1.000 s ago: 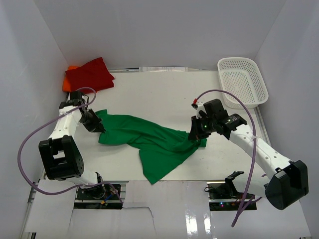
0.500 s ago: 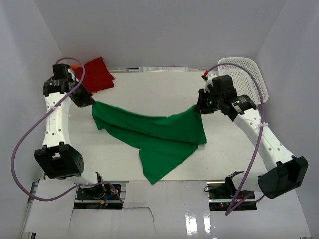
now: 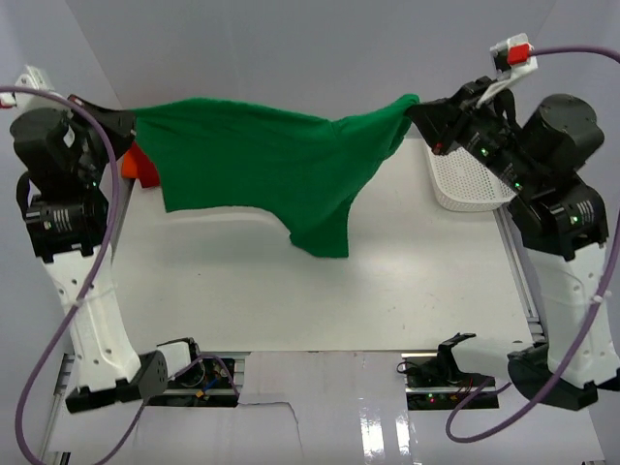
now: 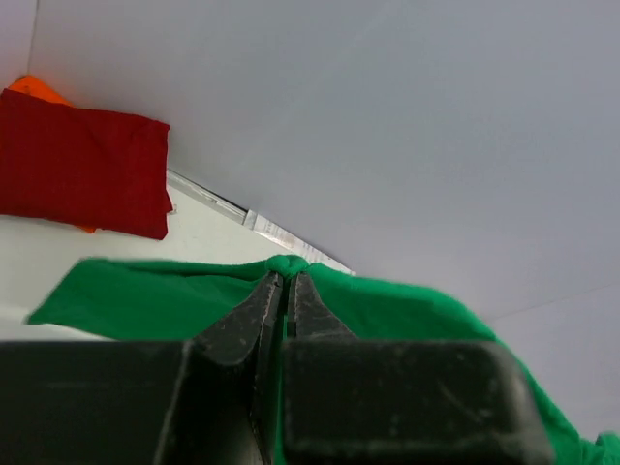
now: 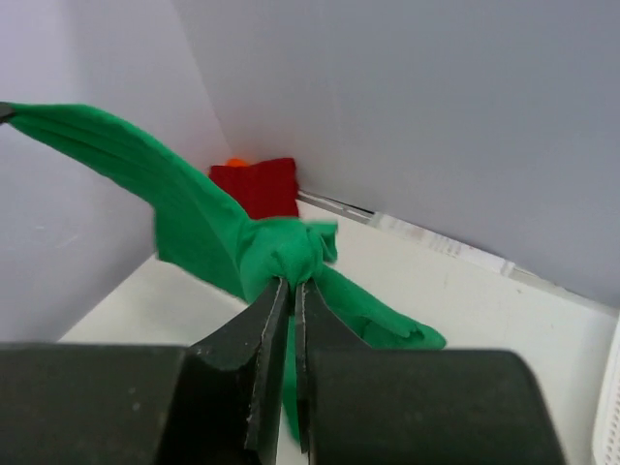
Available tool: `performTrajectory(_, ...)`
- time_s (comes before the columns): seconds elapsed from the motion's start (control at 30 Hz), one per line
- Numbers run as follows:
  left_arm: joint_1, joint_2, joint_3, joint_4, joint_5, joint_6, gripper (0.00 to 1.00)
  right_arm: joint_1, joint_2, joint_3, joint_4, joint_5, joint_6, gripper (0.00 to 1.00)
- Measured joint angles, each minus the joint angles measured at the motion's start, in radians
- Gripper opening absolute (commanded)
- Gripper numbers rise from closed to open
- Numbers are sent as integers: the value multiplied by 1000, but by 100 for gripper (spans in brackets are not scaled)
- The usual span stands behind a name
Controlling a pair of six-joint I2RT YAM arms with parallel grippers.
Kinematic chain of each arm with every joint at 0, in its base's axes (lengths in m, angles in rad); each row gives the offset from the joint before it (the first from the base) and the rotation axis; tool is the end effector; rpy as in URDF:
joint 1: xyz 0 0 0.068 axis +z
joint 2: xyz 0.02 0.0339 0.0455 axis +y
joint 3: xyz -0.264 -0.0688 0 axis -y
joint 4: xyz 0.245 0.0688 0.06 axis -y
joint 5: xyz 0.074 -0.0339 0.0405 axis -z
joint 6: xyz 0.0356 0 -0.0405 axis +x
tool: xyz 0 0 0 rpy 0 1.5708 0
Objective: Fold and stack the t-shirts
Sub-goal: Flatten out the tshirt
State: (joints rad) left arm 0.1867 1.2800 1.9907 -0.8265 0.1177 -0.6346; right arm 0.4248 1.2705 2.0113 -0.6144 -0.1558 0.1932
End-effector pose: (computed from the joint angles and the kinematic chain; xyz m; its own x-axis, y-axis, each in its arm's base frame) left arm 0.1968 0.0329 0.5591 -0.0501 -0.6086 -0.7919 -0.1235 0.7906 -0.5998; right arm 0.1713 0.0835 0.5891 0.0076 0.2116 -0.9773 -0.5593 0.8111 0.1713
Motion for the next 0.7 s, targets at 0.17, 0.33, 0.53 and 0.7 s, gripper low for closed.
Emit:
performTrajectory(0.17, -1, -300, -344, 104, -69, -22, 0, 1, -195, -198, 76, -142, -3, 8)
performTrajectory(0.33, -1, -531, -502, 130, -174, -43, 0, 0, -353, -233, 103, -222, -20, 8)
performTrajectory(0.53, -12, -717, -479, 164, -295, -47, 0, -11, -478, -92, 132, -251, -19, 8)
performTrajectory(0.7, -27, -669, -420, 207, -320, -51, 0, -12, -413, -31, 174, -210, -17, 8)
